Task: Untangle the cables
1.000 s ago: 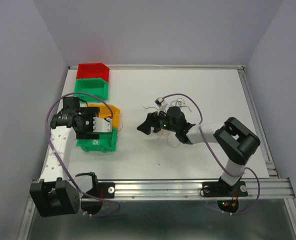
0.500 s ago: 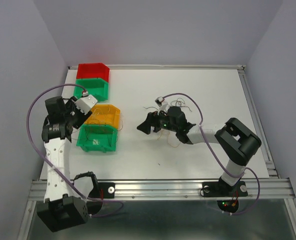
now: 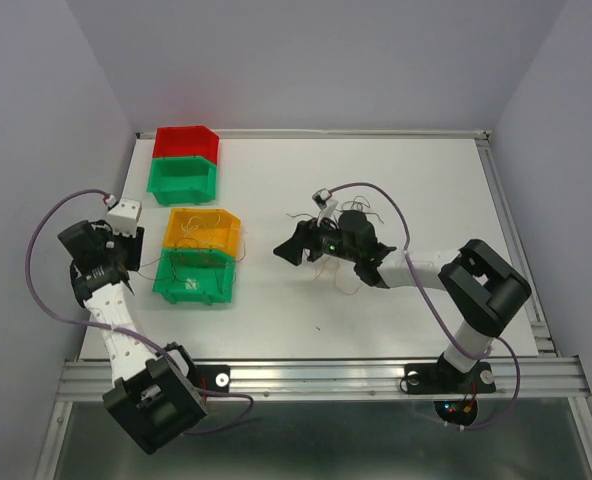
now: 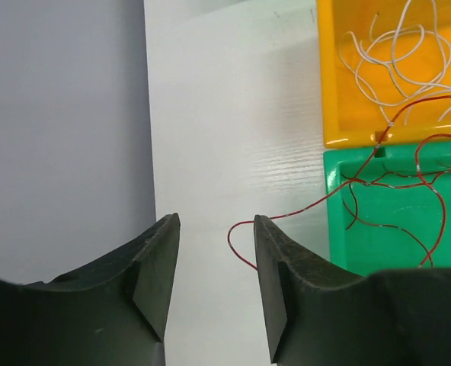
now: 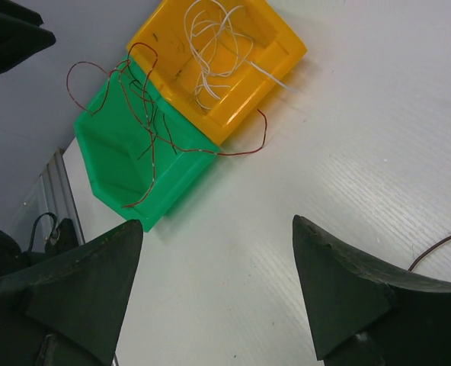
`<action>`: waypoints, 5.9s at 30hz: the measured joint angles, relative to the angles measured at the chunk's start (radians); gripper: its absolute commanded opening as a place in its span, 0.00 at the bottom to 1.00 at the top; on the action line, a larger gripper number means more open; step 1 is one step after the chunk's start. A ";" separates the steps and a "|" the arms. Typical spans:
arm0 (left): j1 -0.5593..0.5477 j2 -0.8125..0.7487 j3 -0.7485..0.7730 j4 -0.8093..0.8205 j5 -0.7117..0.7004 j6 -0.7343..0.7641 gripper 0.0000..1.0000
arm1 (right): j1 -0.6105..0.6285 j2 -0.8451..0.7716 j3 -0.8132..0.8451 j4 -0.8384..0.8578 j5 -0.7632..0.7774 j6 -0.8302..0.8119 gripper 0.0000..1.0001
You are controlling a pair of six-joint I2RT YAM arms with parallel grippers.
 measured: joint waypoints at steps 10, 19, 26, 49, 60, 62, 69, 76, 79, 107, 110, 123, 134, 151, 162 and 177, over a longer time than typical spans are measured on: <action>0.116 0.119 0.000 0.006 0.161 -0.025 0.66 | 0.000 -0.040 -0.001 -0.001 0.021 -0.009 0.85; 0.117 0.165 -0.030 0.014 0.124 -0.032 0.64 | 0.000 -0.085 -0.002 0.000 0.029 -0.011 0.85; 0.117 0.166 -0.078 0.031 0.051 -0.031 0.55 | 0.000 -0.108 -0.002 0.000 0.030 -0.011 0.85; 0.118 0.237 -0.050 -0.053 0.116 0.075 0.00 | 0.000 -0.120 -0.004 -0.001 0.038 -0.011 0.85; 0.015 0.089 0.011 -0.129 0.137 0.203 0.00 | 0.000 -0.119 -0.004 -0.001 0.037 -0.011 0.84; -0.044 0.080 0.011 -0.136 0.123 0.220 0.00 | 0.000 -0.119 -0.004 -0.001 0.037 -0.011 0.84; -0.203 0.081 0.011 -0.145 0.052 0.229 0.00 | 0.000 -0.119 -0.004 -0.002 0.037 -0.011 0.84; -0.323 0.154 0.011 -0.144 -0.060 0.204 0.00 | 0.000 -0.119 -0.004 -0.002 0.037 -0.012 0.84; -0.373 0.210 0.011 -0.134 -0.108 0.184 0.00 | 0.000 -0.119 -0.004 -0.002 0.037 -0.012 0.84; -0.465 0.167 -0.063 0.040 -0.284 0.017 0.22 | 0.130 0.114 0.123 -0.121 0.045 -0.196 0.83; -0.465 0.167 -0.074 0.047 -0.275 0.006 0.23 | 0.137 0.179 0.196 -0.158 0.078 -0.211 0.83; -0.465 -0.052 -0.088 0.051 -0.201 -0.029 0.47 | 0.137 0.322 0.350 -0.330 0.296 -0.180 0.64; -0.465 -0.137 -0.135 0.086 -0.150 -0.046 0.49 | 0.142 0.343 0.373 -0.331 0.307 -0.172 0.50; -0.465 -0.178 -0.204 0.187 -0.179 -0.069 0.49 | 0.195 0.328 0.369 -0.269 0.342 -0.245 0.01; -0.465 -0.190 -0.204 0.207 -0.190 -0.074 0.49 | 0.352 0.189 0.331 -0.188 0.504 -0.448 0.01; -0.465 -0.190 -0.204 0.206 -0.183 -0.074 0.49 | 0.366 0.242 0.436 -0.187 0.570 -0.592 0.00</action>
